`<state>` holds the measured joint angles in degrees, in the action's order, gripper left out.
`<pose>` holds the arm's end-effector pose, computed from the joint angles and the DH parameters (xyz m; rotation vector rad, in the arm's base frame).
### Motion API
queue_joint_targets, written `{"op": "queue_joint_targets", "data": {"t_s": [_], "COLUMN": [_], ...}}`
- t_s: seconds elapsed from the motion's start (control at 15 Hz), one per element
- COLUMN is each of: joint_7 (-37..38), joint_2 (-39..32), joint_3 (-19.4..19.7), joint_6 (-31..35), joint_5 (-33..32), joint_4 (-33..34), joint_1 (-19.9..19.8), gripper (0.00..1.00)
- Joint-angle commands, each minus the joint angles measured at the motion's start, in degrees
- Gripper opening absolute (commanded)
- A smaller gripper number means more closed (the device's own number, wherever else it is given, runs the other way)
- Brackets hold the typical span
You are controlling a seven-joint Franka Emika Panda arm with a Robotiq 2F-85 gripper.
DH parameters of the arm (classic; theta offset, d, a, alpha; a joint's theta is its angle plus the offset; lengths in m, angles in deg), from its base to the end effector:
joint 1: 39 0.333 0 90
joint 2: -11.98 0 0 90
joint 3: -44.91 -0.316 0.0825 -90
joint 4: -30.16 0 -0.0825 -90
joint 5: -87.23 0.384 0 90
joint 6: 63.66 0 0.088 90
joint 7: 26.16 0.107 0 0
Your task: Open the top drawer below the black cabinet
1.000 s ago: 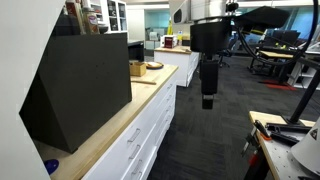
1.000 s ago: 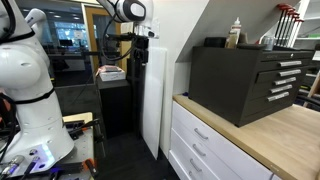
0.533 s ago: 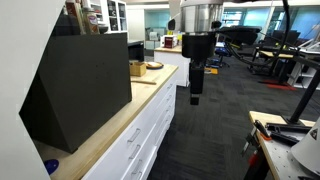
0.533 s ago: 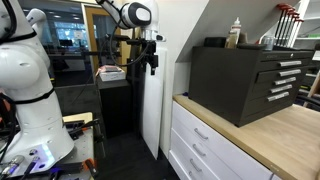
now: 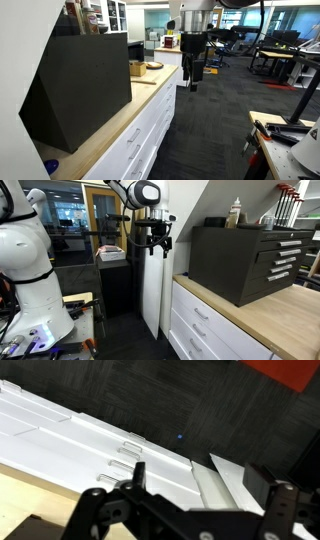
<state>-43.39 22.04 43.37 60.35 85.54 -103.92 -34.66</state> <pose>0.4760 0.0480 0.4051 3.0444 0.6480 -0.0049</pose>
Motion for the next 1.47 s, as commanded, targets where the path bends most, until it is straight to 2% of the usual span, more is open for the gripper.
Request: {"op": "queue_joint_targets", "data": {"t_s": [0.0,0.07,0.13,0.33,0.67,0.87,1.4], "joint_7": [-11.7,-14.92,-9.7,-13.2,-13.09,-14.03,-20.34], "joint_2": [-1.06,-0.87,-1.07,-1.47,-1.91,-4.43,-19.09], "joint_3": [0.84,0.78,0.37,0.36,0.26,0.35,-0.32], "joint_6": [3.73,3.75,1.77,2.07,2.49,6.7,26.37], "joint_5": [0.71,1.23,0.3,0.47,-0.27,-3.26,-7.29], "joint_4": [-0.97,-1.0,-0.14,-0.14,-0.56,-0.98,-0.61], "joint_1": [0.87,1.15,0.33,0.73,0.71,0.23,-1.51], "gripper": [1.0,1.0,1.0,1.0,1.0,1.0,1.0]}}
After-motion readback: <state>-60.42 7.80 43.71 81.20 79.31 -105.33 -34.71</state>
